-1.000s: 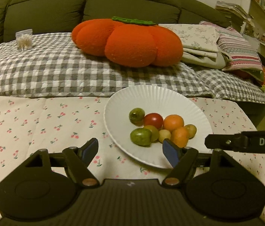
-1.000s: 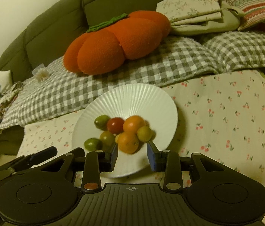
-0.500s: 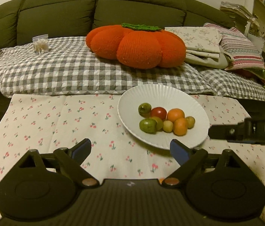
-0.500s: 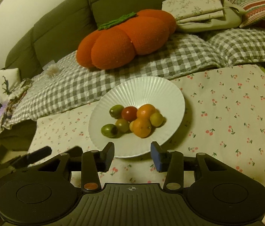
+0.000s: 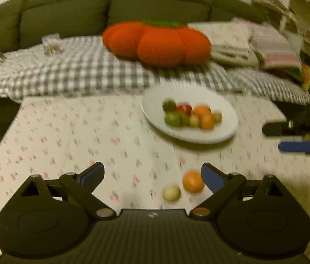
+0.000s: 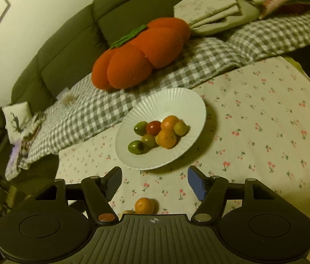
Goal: Organize fruits
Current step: 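Move both tools back to the last pale fruit and orange, then grasp the pale round fruit with the left tool while the right tool grasps the orange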
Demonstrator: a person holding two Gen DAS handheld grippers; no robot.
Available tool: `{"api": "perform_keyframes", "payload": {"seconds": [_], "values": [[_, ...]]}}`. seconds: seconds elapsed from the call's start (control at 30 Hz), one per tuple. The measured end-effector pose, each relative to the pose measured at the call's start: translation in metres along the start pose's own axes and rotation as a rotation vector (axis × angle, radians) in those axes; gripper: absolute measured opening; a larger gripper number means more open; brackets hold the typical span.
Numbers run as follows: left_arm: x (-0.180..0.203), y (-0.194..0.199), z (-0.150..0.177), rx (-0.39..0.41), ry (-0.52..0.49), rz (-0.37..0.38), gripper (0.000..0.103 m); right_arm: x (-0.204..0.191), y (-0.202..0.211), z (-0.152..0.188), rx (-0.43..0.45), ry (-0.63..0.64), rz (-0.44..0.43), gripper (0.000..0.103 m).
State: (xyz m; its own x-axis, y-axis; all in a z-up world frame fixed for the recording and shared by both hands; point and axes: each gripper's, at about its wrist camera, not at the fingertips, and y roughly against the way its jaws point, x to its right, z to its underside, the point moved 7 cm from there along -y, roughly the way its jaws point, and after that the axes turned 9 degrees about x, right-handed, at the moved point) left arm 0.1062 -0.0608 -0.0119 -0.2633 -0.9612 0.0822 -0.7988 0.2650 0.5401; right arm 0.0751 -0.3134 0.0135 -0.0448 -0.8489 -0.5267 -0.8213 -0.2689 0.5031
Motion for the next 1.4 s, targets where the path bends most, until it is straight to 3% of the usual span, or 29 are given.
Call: {"api": "perform_keyframes", "payload": {"seconds": [0.23,0.43,0.7,0.77,0.83,1.0,1.23,1.4], "values": [[0.003,-0.016,0.022,-0.034,-0.041,0.051,0.090,0.007,-0.009,0.016,-0.053,0.022,0.046,0.067],[0.021,-0.032,0.043,-0.077,-0.136,0.116,0.065,0.005,-0.020,0.029,-0.086,0.083,0.070,0.067],[0.024,-0.049,0.043,-0.064,-0.142,0.121,0.043,-0.001,-0.038,0.044,-0.118,0.150,0.070,0.066],[0.025,-0.052,0.045,-0.064,-0.161,0.121,0.028,-0.004,-0.041,0.046,-0.120,0.170,0.066,0.066],[0.025,-0.052,0.045,-0.061,-0.173,0.116,0.023,-0.007,-0.044,0.048,-0.126,0.183,0.054,0.066],[0.010,-0.048,0.040,-0.092,-0.076,0.067,0.023,-0.014,-0.050,0.055,-0.137,0.225,0.035,0.066],[-0.044,-0.047,0.035,-0.146,0.172,-0.080,0.023,-0.029,-0.072,0.070,-0.161,0.300,0.009,0.066],[-0.059,-0.045,0.034,-0.153,0.231,-0.126,0.023,-0.043,-0.085,0.083,-0.170,0.368,-0.013,0.066]]}}
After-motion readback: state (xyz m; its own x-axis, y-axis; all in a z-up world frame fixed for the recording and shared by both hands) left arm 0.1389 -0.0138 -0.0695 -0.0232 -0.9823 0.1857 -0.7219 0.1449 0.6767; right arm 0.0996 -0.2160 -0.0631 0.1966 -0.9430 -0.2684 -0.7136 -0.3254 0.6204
